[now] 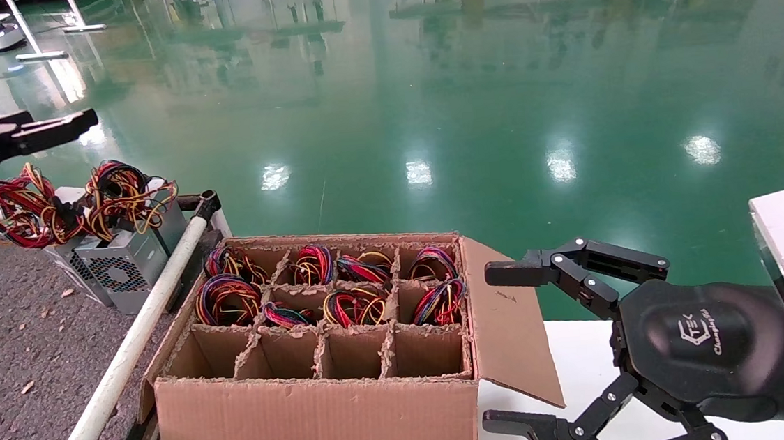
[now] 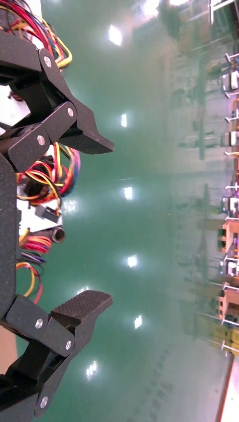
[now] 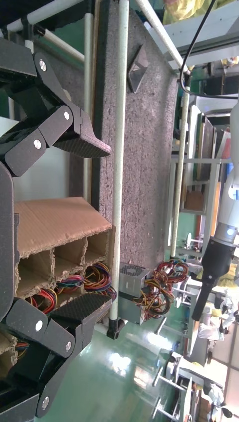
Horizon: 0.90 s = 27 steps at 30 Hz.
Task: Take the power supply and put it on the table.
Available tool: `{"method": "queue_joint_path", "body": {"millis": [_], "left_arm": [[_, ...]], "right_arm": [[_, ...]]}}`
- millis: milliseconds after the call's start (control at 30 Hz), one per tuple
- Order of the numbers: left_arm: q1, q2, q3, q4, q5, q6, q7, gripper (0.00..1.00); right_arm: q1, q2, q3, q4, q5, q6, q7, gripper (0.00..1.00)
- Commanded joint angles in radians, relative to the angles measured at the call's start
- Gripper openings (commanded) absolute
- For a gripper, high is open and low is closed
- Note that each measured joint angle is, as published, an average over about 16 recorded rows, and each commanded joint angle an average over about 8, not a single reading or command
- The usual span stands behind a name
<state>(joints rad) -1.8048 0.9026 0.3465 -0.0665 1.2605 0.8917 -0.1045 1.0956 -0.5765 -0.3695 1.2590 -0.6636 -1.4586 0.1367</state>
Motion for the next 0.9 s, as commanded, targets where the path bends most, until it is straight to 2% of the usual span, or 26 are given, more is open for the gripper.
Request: {"method": "queue_joint_path", "body": {"millis": [33,333,633,900], "left_arm": [[-0.001,0.002,-0.005,-0.009,-0.007,-0.005,0.006,1.00],[-0.013,0.023,-0.094,-0.035,-0.143,0.117,-0.019,1.00],[-0.087,0.055,-0.107,0.002,-0.173,0.136,-0.148,1.00],[-0.002,0.019,-0.106,-0.130,-0.220,0.191,-0.161,1.00]], "right_arm": [[0.000,0.000,0.000,0.000,0.000,0.000,0.000,1.00],[0.000,0.000,0.000,0.000,0.000,0.000,0.000,1.00],[0.000,0.000,0.000,0.000,0.000,0.000,0.000,1.00],[0.000,0.000,0.000,0.000,0.000,0.000,0.000,1.00]]}}
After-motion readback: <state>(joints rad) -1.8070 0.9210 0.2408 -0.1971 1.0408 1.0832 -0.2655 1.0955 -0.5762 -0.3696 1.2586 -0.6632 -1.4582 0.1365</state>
